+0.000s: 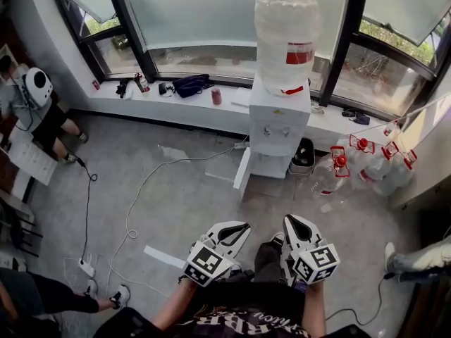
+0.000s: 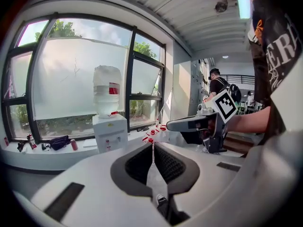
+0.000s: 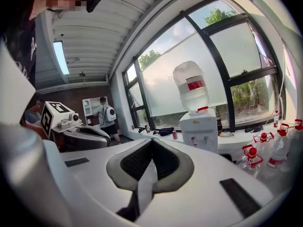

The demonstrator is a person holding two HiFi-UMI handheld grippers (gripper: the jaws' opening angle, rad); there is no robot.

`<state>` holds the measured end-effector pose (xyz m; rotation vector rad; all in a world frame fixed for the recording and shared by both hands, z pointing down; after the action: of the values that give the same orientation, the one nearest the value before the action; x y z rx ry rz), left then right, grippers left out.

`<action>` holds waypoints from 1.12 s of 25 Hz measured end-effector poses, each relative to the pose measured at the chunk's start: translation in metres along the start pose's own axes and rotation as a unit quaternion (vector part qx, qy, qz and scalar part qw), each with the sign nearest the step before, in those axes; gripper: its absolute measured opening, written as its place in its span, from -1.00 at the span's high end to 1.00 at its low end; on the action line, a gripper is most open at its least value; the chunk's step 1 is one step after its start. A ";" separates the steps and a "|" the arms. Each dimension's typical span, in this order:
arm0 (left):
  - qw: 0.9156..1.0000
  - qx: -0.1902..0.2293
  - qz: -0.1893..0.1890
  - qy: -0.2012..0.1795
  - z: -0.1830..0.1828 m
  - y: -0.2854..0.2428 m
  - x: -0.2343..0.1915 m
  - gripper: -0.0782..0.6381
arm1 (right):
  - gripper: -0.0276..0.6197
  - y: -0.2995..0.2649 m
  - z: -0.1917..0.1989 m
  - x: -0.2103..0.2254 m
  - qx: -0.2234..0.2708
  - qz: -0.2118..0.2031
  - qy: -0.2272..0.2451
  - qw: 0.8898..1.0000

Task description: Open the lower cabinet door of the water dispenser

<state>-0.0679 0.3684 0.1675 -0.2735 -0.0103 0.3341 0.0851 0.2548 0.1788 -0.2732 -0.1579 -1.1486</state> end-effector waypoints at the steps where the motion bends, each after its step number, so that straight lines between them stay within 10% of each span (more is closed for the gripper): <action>1: 1.000 0.005 0.002 -0.001 0.001 0.007 0.005 0.73 | 0.88 0.006 0.001 -0.009 0.002 0.001 0.003 1.000; 28: 0.995 0.065 0.069 -0.038 -0.013 0.034 0.056 0.73 | 0.88 0.062 -0.001 -0.070 0.020 0.024 0.062 0.998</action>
<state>-0.0252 0.4141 0.1436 -0.1333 -0.0448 0.4799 0.1138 0.3399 0.1514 -0.1689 -0.0646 -1.1093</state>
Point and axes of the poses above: the fingertips, and each gripper's own axes: y backward along the fingers, x to its right, z out of its underside, the point moved 7 cm from there along y, backward along the fingers, and after that the axes turned 8 degrees about x, right-handed, at the moved point
